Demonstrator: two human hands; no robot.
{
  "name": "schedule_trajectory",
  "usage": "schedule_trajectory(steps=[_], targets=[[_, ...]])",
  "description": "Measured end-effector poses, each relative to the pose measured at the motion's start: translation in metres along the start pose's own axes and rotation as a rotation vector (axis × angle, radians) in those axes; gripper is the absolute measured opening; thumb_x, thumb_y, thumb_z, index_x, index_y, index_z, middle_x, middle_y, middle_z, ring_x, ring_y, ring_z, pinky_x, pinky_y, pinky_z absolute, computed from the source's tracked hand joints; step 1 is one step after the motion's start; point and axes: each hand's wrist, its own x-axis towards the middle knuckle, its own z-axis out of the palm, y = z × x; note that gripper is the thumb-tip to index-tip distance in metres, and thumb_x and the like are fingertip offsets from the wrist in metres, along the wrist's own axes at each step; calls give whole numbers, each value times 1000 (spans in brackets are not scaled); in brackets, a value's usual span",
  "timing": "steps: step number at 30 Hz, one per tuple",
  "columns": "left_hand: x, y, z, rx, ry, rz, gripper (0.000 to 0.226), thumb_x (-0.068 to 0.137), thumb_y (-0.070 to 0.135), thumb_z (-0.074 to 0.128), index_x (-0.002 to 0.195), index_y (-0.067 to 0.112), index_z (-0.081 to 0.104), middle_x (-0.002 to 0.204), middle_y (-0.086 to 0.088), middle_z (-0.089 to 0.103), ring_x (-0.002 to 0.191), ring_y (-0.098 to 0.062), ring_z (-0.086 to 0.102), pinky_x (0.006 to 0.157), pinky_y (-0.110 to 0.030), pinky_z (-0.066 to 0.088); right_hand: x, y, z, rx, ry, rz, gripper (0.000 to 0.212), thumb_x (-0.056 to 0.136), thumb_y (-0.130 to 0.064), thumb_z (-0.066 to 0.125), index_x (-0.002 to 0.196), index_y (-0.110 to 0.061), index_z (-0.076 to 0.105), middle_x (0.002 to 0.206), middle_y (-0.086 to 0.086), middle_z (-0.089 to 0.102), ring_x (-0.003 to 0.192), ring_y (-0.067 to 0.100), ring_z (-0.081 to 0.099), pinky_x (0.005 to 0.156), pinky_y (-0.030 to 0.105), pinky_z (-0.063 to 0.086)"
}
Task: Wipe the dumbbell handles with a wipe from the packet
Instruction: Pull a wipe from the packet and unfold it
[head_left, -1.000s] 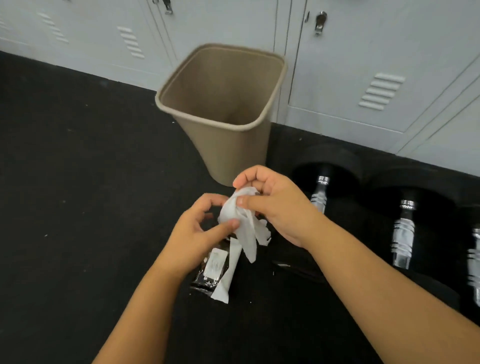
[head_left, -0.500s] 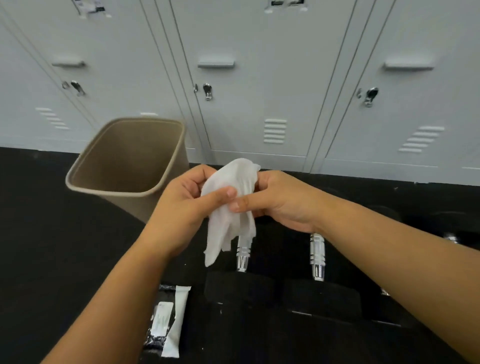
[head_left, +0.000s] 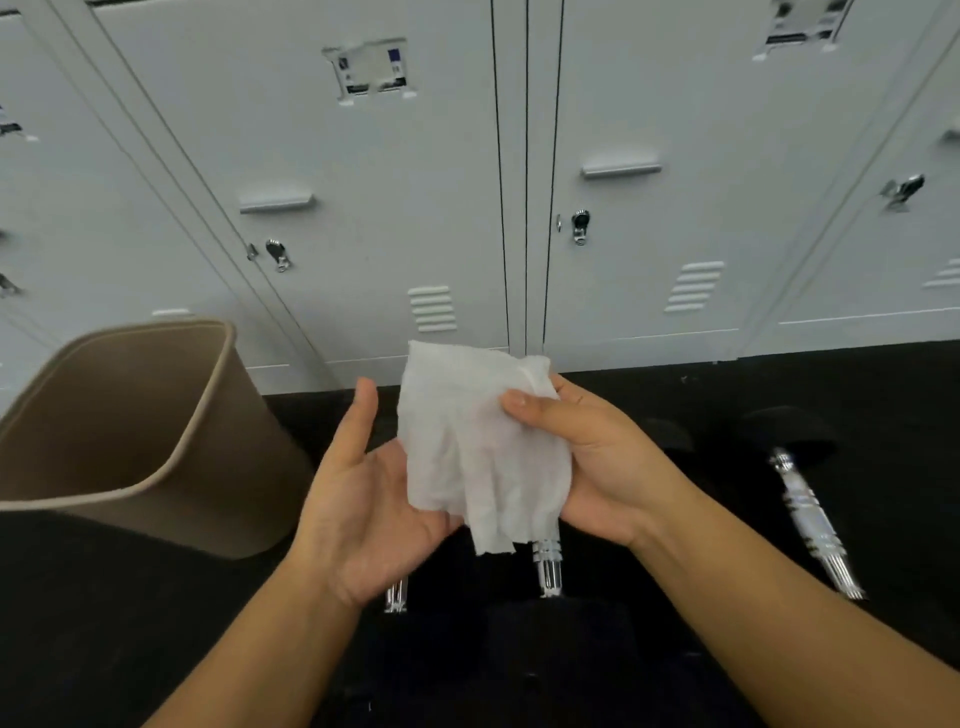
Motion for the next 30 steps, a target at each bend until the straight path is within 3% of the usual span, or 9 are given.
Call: schedule_trajectory(steps=[5, 10, 13, 16, 19, 23, 25, 27, 30], targets=[[-3, -14, 0, 416, 161, 224, 46, 96, 17, 49, 139, 1, 47, 145, -26, 46, 132, -40, 46, 110, -55, 35, -16, -2, -13, -75, 121, -18, 26, 92, -9, 55, 117, -8, 61, 118, 16, 64, 112, 30, 61, 93, 41, 52], [-11, -7, 13, 521, 303, 351, 36, 93, 12, 54, 128, 4, 60, 126, -21, 65, 112, -32, 65, 96, -45, 52, -32, -7, -20, -100, 184, -19, 32, 98, -20, 46, 125, -14, 61, 124, 10, 67, 112, 26, 65, 84, 38, 57], [-19, 0, 20, 602, 226, 416, 33, 89, 13, 59, 120, 7, 67, 123, -17, 68, 113, -32, 65, 94, -43, 54, -40, -15, -20, -73, 92, -99, 35, 93, -10, 46, 123, -13, 62, 124, 10, 66, 113, 27, 64, 91, 41, 55], [-31, 14, 25, 758, 75, 499, 13, 74, 18, 77, 86, 13, 77, 98, -7, 72, 95, -27, 67, 77, -34, 57, -51, -29, -18, -97, -35, -209, 15, 75, -2, 58, 81, -9, 70, 104, 16, 69, 95, 31, 68, 76, 39, 59], [-38, 22, 26, 835, -13, 489, 13, 70, 24, 78, 71, 13, 71, 91, -7, 55, 95, -33, 50, 68, -35, 46, -56, -40, -21, -288, -23, -244, 29, 72, 11, 44, 55, -8, 59, 92, 14, 64, 88, 28, 65, 67, 31, 56], [-32, 15, 27, 825, 13, 470, 34, 68, 39, 78, 70, 10, 61, 85, -11, 44, 85, -31, 46, 58, -31, 42, -58, -45, -24, -463, 17, -236, 31, 69, 13, 34, 57, -3, 57, 80, 8, 61, 81, 19, 64, 73, 27, 55], [-25, 11, 28, 909, 73, 503, 31, 67, 28, 83, 76, 16, 55, 78, -6, 51, 74, -26, 54, 54, -25, 48, -57, -44, -27, -468, 47, -185, 20, 67, 10, 37, 62, -1, 54, 81, 11, 59, 79, 21, 62, 73, 29, 56], [-19, 14, 32, 975, 117, 480, 32, 71, 8, 78, 92, 22, 58, 87, 0, 60, 81, -23, 60, 62, -31, 55, -54, -44, -28, -344, -1, -85, 12, 67, 3, 51, 77, -4, 53, 84, 15, 59, 77, 24, 60, 67, 31, 56], [-14, 21, 46, 1028, 48, 409, 59, 79, -4, 64, 127, 28, 53, 100, -6, 63, 92, -29, 62, 81, -42, 56, -45, -35, -24, -303, -89, 132, 50, 72, -29, 75, 112, -7, 55, 92, 18, 60, 74, 27, 63, 65, 35, 57]])
